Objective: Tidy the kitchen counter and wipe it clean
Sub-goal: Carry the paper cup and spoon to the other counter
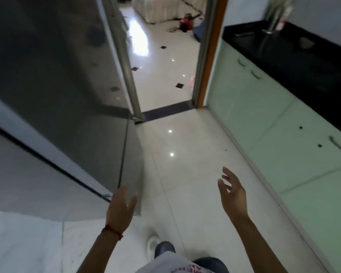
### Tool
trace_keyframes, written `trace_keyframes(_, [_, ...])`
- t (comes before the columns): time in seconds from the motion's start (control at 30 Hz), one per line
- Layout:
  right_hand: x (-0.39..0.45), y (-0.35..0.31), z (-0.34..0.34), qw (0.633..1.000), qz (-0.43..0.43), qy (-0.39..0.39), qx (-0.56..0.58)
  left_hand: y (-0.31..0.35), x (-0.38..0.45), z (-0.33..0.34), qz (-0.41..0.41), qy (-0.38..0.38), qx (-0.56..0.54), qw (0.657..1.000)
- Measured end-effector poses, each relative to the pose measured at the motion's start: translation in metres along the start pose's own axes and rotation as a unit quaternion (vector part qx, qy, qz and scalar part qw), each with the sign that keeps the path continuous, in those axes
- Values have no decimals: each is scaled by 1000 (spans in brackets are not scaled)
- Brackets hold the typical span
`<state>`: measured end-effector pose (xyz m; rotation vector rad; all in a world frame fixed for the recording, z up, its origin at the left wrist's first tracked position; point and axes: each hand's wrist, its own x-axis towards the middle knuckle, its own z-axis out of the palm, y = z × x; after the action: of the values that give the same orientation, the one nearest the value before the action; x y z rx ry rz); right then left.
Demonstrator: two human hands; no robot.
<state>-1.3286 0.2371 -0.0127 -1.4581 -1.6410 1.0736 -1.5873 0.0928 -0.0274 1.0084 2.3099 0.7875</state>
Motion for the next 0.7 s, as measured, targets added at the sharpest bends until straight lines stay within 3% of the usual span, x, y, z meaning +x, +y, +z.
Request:
trace_keyframes(0.1, [-21,57,-66,994,89,32,-51,25,4,60,-13,-150,40,988])
trace_keyframes(0.23, [-66,129,-152,968,225,82,-70,65,-4,145,-21,-287,81,954])
trace_keyframes(0.43, [-141,198,-241,902,379,207,4,139,-26,240,-47,-367,107,923])
trace_keyframes(0.53, [-184,218,-264,855,441,269,39,182,-39,283,-12,-391,131,911])
trace_keyframes(0.7, [-235,244,-280,773,523,355,55,238,-55,356,74,-461,218,857])
